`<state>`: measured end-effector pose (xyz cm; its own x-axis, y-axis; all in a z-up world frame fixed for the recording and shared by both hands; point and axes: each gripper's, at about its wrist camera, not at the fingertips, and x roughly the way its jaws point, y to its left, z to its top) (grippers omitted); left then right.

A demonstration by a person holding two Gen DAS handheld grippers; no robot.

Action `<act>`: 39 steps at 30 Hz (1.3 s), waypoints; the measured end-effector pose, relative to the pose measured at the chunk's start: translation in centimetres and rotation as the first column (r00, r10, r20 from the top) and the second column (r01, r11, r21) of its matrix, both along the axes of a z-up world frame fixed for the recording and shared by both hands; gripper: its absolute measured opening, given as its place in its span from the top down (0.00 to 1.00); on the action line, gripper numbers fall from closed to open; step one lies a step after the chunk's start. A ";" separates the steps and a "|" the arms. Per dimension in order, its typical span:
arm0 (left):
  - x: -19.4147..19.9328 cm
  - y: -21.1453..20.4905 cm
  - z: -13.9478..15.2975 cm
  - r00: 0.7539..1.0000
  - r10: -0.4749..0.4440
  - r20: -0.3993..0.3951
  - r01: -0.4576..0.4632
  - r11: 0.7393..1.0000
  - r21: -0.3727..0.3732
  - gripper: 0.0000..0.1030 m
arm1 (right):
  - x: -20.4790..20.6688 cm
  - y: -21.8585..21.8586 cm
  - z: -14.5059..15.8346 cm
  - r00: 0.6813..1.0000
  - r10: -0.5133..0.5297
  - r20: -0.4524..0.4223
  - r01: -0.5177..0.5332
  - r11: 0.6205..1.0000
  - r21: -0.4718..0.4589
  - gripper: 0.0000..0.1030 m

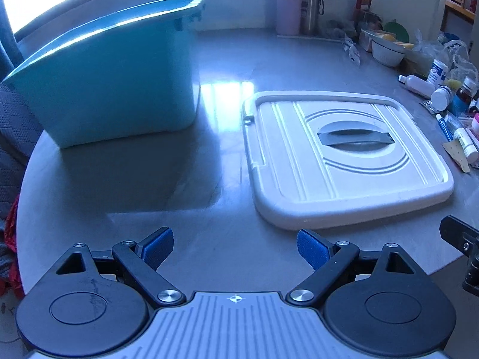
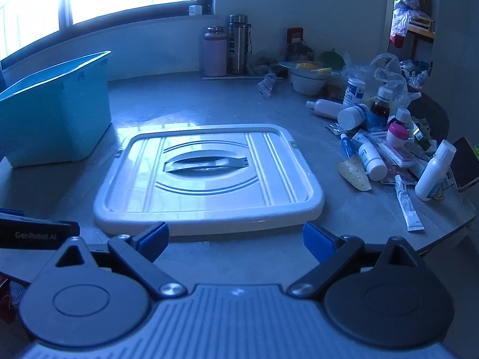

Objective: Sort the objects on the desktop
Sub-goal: 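Move both tools over the white lid toward its rim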

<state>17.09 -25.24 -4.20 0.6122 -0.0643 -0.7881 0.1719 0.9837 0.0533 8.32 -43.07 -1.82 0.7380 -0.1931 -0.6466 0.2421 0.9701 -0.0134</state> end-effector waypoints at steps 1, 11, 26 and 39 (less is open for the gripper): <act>0.3 -0.3 -0.1 1.000 0.002 0.001 -0.002 1.000 0.001 0.11 | 0.3 -0.3 -0.1 1.000 -0.004 -0.003 0.004 1.000 0.000 0.06; 2.7 -2.8 -0.4 1.000 -0.005 0.000 0.005 1.000 0.027 0.11 | 2.0 -3.0 -1.0 0.999 -0.036 -0.020 0.036 0.999 -0.005 0.06; 4.8 -4.9 -1.7 0.999 0.006 -0.046 -0.004 1.000 0.031 0.11 | 4.5 -5.4 -1.7 0.999 -0.020 -0.047 0.020 1.000 -0.016 0.06; 6.7 -6.3 -2.2 0.997 0.026 -0.071 -0.024 0.999 0.035 0.11 | 6.3 -6.8 -2.0 0.998 -0.010 -0.057 0.009 1.000 -0.006 0.06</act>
<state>23.78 -31.49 -6.44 0.5557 -0.0221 -0.8311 0.1520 0.9855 0.0755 14.65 -49.83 -3.86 0.6984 -0.2035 -0.6862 0.2501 0.9677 -0.0324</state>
